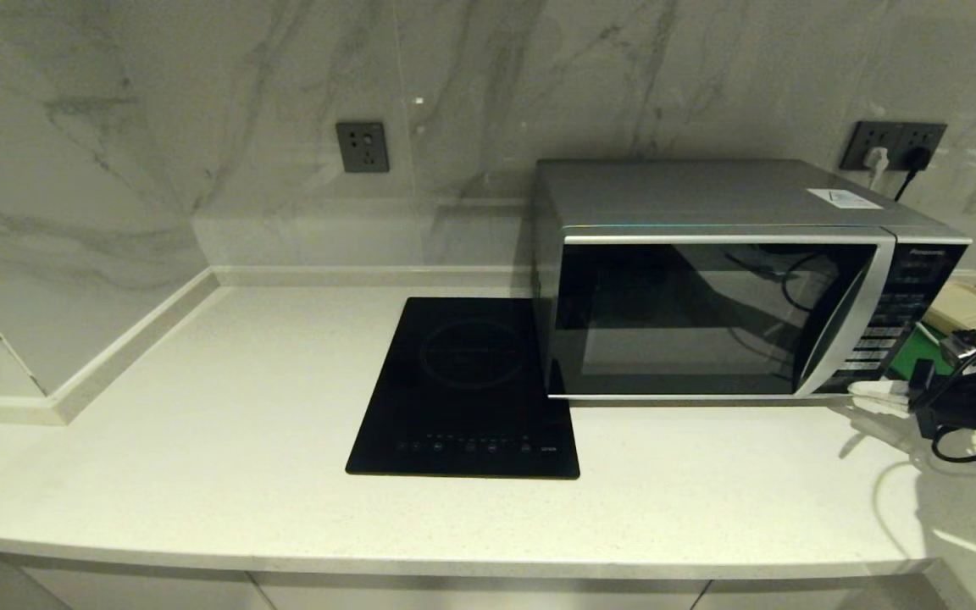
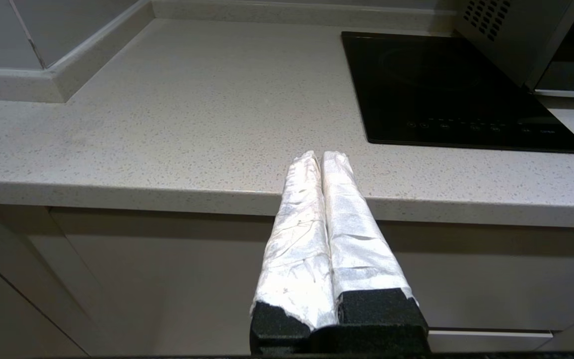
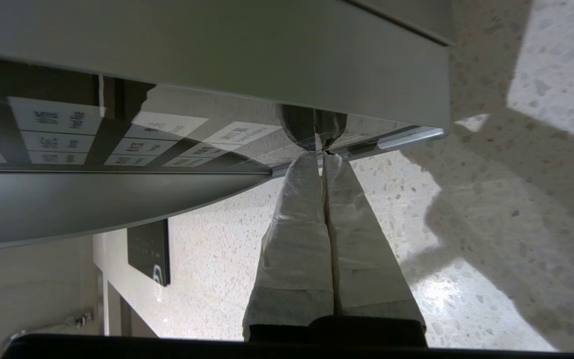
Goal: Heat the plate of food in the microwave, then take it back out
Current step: Open the microwave oven
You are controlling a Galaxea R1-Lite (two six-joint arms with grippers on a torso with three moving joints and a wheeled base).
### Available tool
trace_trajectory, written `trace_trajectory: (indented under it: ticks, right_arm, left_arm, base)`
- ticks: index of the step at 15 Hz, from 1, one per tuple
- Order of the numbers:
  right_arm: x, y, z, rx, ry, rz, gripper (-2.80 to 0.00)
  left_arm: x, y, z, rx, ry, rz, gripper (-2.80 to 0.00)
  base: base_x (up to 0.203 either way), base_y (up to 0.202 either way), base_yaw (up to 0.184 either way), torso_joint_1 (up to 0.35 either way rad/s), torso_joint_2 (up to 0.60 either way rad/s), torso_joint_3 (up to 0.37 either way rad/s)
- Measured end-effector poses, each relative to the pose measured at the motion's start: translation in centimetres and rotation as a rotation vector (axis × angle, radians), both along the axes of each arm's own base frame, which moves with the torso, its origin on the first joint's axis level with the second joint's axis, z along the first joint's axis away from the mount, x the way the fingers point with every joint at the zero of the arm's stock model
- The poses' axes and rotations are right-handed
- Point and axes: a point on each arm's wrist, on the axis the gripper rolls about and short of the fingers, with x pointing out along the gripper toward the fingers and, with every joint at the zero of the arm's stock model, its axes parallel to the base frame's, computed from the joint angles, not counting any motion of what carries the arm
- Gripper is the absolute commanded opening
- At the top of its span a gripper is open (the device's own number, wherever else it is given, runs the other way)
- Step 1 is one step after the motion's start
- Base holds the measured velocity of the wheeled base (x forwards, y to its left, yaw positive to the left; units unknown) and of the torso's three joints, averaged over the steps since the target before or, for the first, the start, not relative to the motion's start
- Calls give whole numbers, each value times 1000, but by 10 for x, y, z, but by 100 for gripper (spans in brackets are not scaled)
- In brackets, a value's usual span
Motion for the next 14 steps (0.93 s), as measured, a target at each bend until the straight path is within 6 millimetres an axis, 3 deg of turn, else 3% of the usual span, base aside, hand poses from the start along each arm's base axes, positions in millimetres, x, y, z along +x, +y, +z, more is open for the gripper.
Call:
trace_trajectory:
  ticks: [8,14]
  right_arm:
    - [6,-2,6,-16,-26,5,-280]
    - [-7,4,-11,16,33,1,-280]
  left_arm:
    - [0,0,0,0,0,0,-280]
    - [0,0,0,0,1,0,-280]
  base:
    - [0,0,0,0,0,0]
    - [0,0,0,0,0,0]
